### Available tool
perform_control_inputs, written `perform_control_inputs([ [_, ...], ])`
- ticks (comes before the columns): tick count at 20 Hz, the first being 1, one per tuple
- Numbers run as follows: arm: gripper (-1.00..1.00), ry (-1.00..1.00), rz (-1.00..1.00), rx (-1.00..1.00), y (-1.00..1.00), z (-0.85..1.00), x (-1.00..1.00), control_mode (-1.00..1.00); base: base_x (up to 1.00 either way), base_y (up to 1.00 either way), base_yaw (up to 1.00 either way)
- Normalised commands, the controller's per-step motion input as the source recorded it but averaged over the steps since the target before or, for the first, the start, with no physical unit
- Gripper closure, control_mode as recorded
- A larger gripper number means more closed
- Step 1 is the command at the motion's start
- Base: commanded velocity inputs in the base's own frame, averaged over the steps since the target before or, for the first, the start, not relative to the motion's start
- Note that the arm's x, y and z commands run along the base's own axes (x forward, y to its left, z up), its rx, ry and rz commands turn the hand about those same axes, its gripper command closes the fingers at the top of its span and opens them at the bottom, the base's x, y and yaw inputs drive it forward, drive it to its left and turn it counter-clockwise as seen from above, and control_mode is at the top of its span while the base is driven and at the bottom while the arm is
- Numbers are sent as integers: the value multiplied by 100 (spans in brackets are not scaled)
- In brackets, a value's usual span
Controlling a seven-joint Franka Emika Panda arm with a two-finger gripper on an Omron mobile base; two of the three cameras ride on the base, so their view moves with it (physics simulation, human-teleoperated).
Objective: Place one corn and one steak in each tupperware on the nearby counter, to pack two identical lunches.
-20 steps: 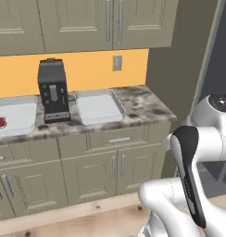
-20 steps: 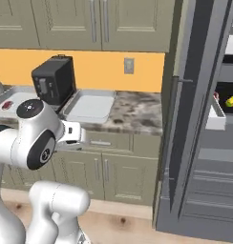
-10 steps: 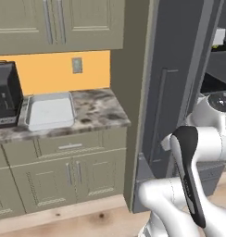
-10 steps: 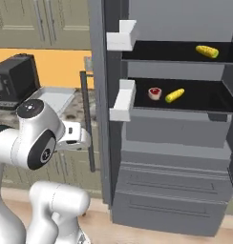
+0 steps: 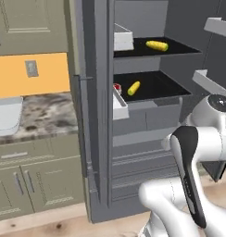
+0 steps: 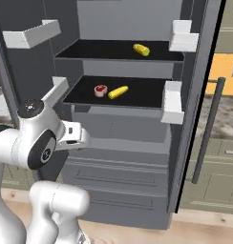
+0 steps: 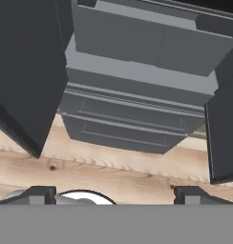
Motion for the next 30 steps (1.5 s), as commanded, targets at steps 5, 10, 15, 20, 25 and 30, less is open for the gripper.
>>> perform_control_inputs([
  [5, -100, 0, 0, 0, 0, 0, 0, 100, 60, -31, -1],
  [10, -100, 0, 0, 0, 0, 0, 0, 100, 85, -13, 0],
  [15, -100, 0, 0, 0, 0, 0, 0, 100, 52, -47, 0],
  [20, -100, 0, 0, 0, 0, 0, 0, 100, 43, -19, 0],
  [25, -100, -21, 0, 0, -6, 10, -11, -100, 0, 0, 0],
  [30, -100, -24, -5, 3, -6, 64, 12, -100, 0, 0, 0],
])
